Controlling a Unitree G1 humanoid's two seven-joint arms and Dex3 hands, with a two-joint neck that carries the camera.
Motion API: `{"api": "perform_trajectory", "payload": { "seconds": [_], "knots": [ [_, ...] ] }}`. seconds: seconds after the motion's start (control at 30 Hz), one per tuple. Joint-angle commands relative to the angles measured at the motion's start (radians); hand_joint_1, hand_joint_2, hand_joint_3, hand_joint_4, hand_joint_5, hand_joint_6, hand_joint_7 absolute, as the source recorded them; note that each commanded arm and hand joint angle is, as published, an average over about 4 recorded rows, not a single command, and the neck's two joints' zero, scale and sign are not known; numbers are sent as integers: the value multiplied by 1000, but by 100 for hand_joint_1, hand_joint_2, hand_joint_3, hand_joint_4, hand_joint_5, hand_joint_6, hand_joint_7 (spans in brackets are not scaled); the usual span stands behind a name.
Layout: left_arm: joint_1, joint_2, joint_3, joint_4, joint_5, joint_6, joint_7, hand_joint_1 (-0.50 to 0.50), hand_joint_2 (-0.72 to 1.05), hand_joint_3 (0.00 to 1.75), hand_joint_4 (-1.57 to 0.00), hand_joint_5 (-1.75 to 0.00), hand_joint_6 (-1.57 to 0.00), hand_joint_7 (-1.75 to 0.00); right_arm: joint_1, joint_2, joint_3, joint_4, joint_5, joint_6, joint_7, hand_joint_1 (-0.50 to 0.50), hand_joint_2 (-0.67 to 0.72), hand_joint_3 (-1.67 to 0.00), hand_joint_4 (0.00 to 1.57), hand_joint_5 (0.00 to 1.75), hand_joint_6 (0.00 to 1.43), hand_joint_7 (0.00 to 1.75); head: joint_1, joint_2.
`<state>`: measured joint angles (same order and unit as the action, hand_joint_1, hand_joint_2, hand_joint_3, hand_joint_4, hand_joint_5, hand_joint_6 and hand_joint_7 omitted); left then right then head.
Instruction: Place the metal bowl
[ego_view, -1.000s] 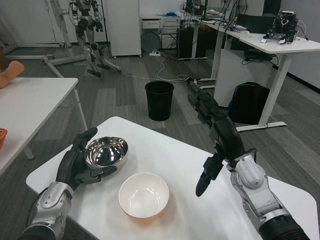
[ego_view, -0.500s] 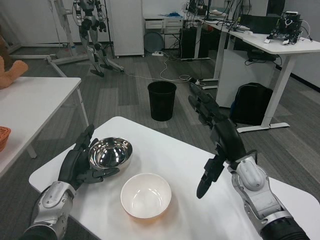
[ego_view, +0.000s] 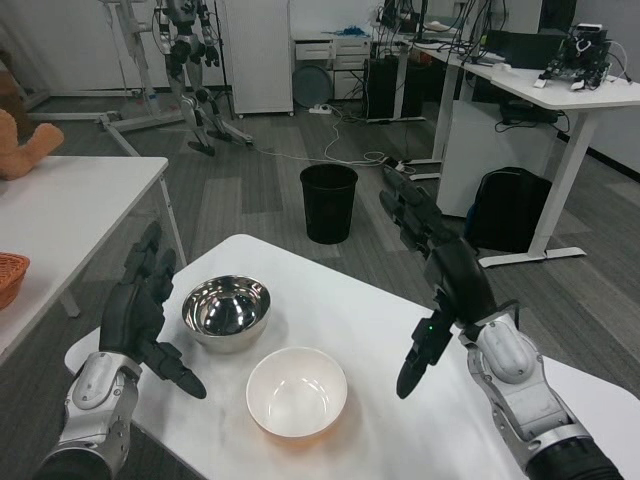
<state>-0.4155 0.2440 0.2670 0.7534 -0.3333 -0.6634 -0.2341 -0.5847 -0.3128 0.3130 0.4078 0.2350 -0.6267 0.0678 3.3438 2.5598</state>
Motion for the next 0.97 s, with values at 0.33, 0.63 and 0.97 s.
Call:
{"api": "perform_trajectory", "payload": {
  "seconds": [0.33, 0.63, 0.97],
  "knots": [
    [46, 11, 93, -486, 57, 102, 7, -50, -72, 0, 0, -10, 0, 0, -3, -3, 1, -27, 7, 7, -3, -42, 72, 0, 0, 0, 0, 0, -40, 29],
    [54, 37, 58, -640, 19, 214, -35, -50, -72, 0, 0, -10, 0, 0, -3, -3, -28, -39, 12, 3, -4, -42, 72, 0, 0, 0, 0, 0, -84, 50],
    [44, 44, 36, -647, -4, 223, -41, -50, -72, 0, 0, -3, 0, 0, -3, -3, -57, -56, 9, -6, -7, -42, 72, 0, 0, 0, 0, 0, -104, 50]
  ]
}}
